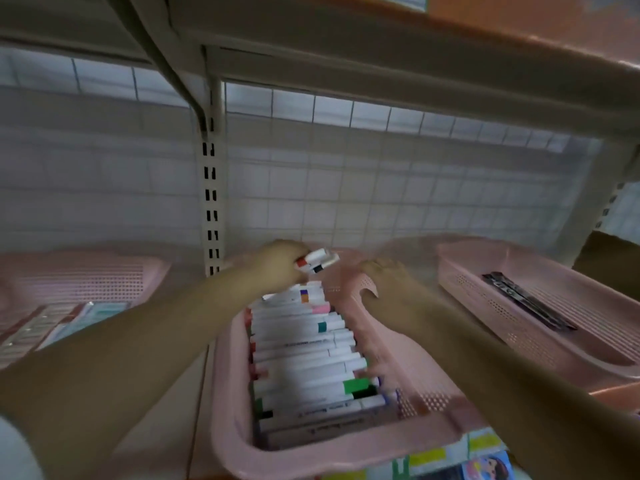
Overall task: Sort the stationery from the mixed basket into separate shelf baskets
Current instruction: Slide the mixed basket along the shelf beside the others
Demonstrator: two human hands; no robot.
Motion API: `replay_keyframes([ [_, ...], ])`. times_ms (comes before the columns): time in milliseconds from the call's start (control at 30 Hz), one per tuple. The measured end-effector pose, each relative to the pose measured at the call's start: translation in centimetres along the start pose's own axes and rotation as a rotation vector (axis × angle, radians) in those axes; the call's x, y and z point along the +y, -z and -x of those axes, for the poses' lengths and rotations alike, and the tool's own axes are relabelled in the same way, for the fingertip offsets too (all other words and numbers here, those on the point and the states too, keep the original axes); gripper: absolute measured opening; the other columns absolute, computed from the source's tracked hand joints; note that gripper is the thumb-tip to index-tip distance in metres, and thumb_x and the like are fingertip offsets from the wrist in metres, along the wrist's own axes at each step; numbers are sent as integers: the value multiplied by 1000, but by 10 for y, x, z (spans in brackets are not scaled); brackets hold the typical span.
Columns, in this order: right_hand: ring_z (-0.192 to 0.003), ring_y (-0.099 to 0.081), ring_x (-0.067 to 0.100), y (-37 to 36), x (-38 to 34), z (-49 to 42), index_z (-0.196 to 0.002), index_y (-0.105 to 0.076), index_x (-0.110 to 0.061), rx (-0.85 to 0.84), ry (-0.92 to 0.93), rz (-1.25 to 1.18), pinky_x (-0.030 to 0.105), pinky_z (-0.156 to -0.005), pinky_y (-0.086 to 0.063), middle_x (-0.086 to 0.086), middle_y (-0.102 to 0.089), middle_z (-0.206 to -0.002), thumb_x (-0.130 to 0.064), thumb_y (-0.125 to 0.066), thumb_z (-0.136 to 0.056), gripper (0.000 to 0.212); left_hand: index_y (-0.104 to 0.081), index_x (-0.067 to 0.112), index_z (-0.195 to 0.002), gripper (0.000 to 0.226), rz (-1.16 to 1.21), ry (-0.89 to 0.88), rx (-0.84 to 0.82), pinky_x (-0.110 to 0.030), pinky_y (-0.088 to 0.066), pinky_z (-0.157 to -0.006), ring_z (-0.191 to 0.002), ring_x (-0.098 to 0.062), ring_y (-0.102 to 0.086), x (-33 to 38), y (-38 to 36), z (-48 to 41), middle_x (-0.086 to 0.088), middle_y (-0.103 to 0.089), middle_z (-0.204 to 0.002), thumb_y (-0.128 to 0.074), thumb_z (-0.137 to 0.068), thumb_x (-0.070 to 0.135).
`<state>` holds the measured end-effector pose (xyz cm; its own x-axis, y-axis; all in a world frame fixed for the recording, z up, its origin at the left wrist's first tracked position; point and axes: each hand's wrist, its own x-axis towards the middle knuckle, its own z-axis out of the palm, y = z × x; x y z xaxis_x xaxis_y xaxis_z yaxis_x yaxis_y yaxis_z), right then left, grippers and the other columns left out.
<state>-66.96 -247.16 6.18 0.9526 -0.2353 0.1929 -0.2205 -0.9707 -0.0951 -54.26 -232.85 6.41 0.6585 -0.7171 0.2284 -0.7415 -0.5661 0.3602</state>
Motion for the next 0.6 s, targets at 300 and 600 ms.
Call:
replay_keyframes([
  [300, -118, -45, 22, -23, 18, -7, -133, -44, -16, -40, 2, -94, 30, -96, -39, 6, -50, -128, -15, -46, -90, 42, -46, 18, -77, 19, -148, -1, -124, -20, -23, -50, -69, -15, -43, -7, -21, -8, 7, -40, -65, -62, -87, 23],
  [600, -115, -47, 22, -19, 17, 0, -130, -46, -17, -50, -5, -155, 30, -96, -41, 6, -53, -123, -15, -46, -89, 42, -60, 9, -114, 28, -211, 31, -219, -19, -29, -62, -86, -15, -47, -9, -27, -6, 3, -53, -90, -63, -86, 16],
])
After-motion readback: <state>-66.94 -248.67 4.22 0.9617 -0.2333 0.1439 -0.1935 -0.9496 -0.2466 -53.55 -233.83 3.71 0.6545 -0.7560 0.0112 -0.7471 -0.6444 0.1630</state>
